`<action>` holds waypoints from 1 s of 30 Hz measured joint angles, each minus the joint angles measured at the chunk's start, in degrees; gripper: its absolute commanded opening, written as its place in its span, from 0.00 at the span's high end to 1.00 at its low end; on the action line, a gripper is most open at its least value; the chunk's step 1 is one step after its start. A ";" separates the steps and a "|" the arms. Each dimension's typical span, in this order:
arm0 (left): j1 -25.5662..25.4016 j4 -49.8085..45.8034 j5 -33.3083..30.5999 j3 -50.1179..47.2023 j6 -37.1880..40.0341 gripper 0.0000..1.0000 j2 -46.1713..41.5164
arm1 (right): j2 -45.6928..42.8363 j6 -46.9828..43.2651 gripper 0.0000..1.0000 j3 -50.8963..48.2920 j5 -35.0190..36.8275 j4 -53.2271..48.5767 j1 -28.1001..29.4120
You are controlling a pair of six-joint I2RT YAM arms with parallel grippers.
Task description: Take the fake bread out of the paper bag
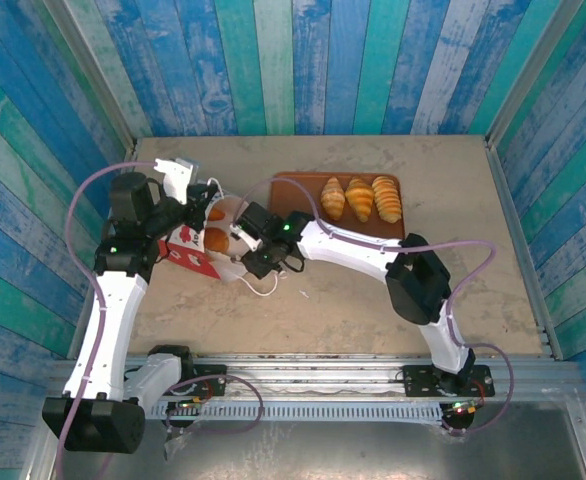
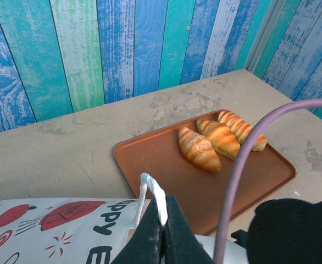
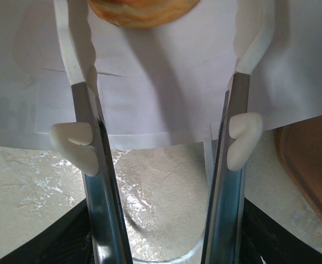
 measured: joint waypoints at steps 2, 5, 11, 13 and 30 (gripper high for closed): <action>0.00 0.02 0.00 -0.02 -0.15 1.00 0.00 | 1.07 0.00 0.40 0.28 -0.13 -0.24 -0.07; 0.00 0.22 0.00 -0.13 -0.31 1.00 0.00 | 1.88 0.00 0.41 0.28 -0.50 -1.01 -0.13; 0.00 0.39 -0.02 -0.42 -0.48 1.00 0.00 | 1.97 -0.02 0.49 0.26 -0.92 -1.40 -0.15; 0.00 0.42 -0.04 -0.42 -0.55 1.00 0.00 | 1.90 -0.11 0.51 0.13 -0.87 -1.42 -0.17; 0.00 1.38 -0.17 -0.44 -1.40 1.00 0.37 | -2.91 -1.05 0.47 -3.63 0.63 -3.85 -0.28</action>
